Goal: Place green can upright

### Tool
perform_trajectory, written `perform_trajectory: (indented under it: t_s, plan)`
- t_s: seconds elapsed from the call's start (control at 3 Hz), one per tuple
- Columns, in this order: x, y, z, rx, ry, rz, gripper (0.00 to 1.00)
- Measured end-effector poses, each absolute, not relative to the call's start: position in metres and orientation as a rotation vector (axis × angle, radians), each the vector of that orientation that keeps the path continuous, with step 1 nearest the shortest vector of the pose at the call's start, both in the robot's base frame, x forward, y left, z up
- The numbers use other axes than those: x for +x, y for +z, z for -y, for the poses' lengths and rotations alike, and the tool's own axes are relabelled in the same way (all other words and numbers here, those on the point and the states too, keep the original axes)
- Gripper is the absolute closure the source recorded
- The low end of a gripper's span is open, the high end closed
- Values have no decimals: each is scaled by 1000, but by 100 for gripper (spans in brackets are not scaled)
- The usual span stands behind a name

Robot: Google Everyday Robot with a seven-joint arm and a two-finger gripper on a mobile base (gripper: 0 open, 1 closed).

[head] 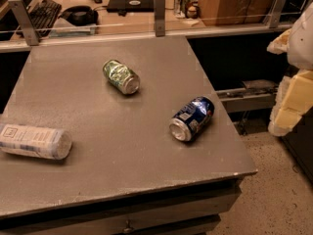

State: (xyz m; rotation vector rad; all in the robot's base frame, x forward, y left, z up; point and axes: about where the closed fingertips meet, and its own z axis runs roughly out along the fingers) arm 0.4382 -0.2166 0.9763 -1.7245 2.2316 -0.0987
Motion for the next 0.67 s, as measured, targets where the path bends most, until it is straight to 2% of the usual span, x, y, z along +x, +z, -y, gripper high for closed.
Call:
perform_trajectory:
  t_s: [0.67]
  plan:
    - [442, 977, 208, -1722, -74, -2214, 0]
